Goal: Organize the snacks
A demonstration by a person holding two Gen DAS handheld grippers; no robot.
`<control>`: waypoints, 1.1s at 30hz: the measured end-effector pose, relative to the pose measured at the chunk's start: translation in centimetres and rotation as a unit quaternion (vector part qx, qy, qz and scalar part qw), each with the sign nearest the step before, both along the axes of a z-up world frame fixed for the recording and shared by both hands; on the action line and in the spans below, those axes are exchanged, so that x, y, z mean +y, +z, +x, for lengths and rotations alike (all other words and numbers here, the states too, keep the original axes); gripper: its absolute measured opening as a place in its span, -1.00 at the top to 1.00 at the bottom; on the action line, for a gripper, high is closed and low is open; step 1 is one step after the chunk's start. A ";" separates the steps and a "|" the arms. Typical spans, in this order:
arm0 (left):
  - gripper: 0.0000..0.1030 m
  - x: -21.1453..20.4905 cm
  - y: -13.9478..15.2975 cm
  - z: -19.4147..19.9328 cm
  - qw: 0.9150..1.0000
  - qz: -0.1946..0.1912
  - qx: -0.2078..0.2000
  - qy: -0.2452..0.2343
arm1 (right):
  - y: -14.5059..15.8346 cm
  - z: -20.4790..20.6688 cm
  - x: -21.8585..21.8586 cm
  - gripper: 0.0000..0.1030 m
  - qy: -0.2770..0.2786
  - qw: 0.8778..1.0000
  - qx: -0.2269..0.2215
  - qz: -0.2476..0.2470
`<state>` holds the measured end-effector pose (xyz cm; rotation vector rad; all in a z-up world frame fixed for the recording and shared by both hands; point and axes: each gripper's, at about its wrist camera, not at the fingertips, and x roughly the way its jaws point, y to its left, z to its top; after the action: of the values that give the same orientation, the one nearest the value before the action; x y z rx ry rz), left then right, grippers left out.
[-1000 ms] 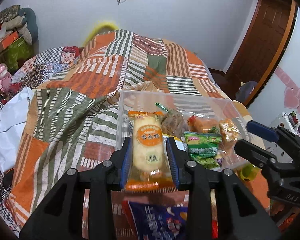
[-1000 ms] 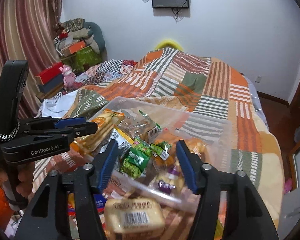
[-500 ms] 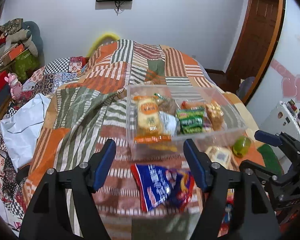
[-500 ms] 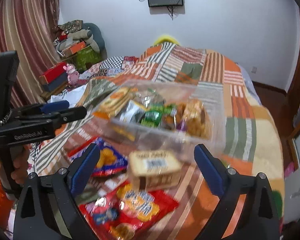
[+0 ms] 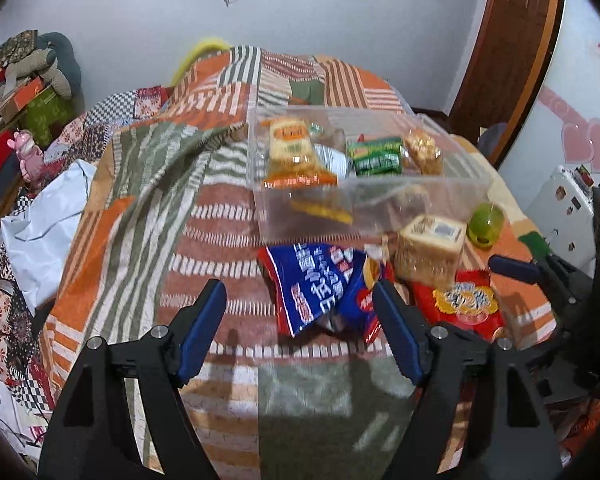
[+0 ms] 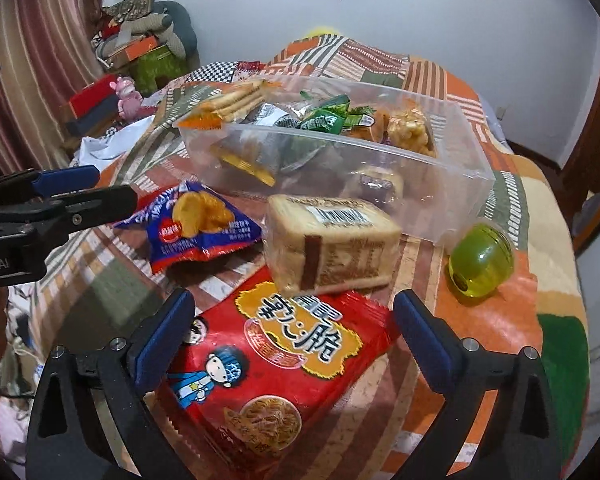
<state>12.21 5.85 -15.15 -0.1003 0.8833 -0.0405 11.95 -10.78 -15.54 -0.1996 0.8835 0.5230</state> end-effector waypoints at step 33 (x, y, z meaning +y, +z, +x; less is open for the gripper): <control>-0.51 -1.6 -5.0 3.6 0.998 -0.035 0.040 -0.014 | -0.7 0.7 -2.4 -0.97 0.000 0.998 0.065 0.026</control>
<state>15.78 4.27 -20.18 -0.1558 0.9633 -0.0940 12.61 -13.14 -16.23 -0.1200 0.9949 0.5632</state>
